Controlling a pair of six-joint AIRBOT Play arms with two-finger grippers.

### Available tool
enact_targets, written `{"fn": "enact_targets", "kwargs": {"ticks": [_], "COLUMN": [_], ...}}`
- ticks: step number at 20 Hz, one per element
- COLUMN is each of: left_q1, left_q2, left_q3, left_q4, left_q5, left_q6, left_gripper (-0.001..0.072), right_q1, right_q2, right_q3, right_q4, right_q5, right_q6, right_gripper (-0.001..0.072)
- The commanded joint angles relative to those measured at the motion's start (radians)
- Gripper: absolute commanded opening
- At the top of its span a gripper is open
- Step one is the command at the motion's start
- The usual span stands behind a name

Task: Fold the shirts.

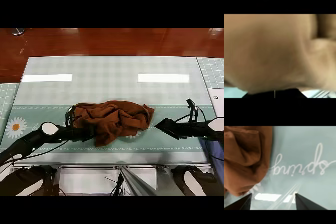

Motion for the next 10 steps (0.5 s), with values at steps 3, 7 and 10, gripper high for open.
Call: {"fn": "enact_targets", "kwargs": {"ticks": [3, 7, 10], "left_q1": [-0.009, -0.009, -0.009], "left_q2": [-0.021, -0.021, -0.021], "left_q3": [0.051, 0.051, 0.051], "left_q4": [-0.020, -0.020, -0.020], "left_q5": [-0.005, -0.008, -0.032], "left_q6": [0.038, 0.037, 0.037], "left_gripper": [0.0019, 0.0019, 0.0019], "right_q1": [0.004, 0.193, 0.315], "right_q2": [-0.006, -0.082, -0.219], "right_q3": [-0.018, -0.016, 0.015], "right_q4": [0.180, 0.193, 0.237], "right_q5": [-0.007, -0.125, -0.243], "right_q6": [-0.087, -0.085, -0.082], "right_gripper": [0.0619, 0.0619, 0.0619]}}
